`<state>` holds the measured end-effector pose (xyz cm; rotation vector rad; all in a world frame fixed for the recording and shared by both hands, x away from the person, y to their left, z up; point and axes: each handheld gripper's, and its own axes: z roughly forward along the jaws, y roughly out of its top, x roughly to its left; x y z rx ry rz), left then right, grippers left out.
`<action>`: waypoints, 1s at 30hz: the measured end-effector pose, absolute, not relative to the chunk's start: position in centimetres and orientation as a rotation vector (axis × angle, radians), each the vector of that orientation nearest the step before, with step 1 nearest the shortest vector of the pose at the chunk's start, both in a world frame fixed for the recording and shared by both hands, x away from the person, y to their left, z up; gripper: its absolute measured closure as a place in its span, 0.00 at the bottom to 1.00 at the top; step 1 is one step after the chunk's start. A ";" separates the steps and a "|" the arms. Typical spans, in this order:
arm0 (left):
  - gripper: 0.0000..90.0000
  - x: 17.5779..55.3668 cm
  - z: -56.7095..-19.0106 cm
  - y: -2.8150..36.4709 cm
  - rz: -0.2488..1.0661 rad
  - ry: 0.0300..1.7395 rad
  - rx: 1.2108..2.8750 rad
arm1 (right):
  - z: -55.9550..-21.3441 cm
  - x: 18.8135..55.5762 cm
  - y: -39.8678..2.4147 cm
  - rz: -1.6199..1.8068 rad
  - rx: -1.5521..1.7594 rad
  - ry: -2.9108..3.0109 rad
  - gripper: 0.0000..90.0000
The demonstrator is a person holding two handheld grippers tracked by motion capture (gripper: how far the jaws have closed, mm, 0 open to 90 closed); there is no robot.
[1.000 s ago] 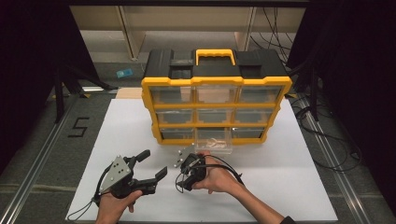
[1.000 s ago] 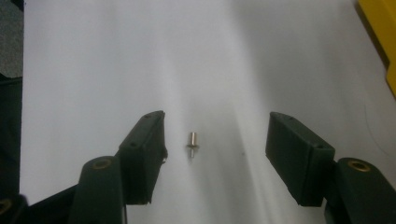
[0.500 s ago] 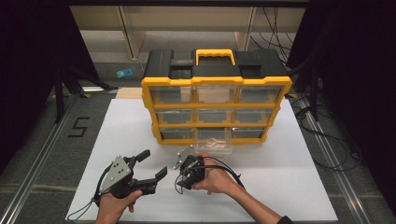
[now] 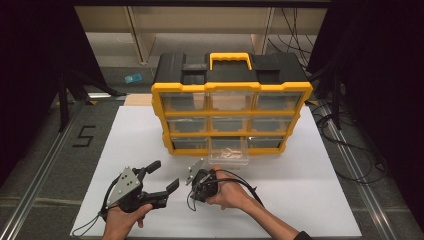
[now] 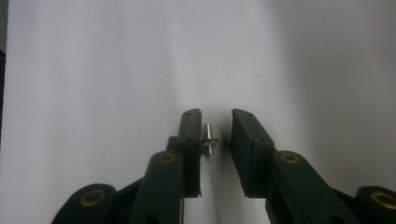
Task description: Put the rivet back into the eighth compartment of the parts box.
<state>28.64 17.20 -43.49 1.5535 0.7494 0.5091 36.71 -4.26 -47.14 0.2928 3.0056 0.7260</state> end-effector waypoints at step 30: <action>0.19 28.7 -43.5 17.2 0.507 0.745 1.542 | -44.1 37.4 -6.3 0.903 0.312 2.926 0.92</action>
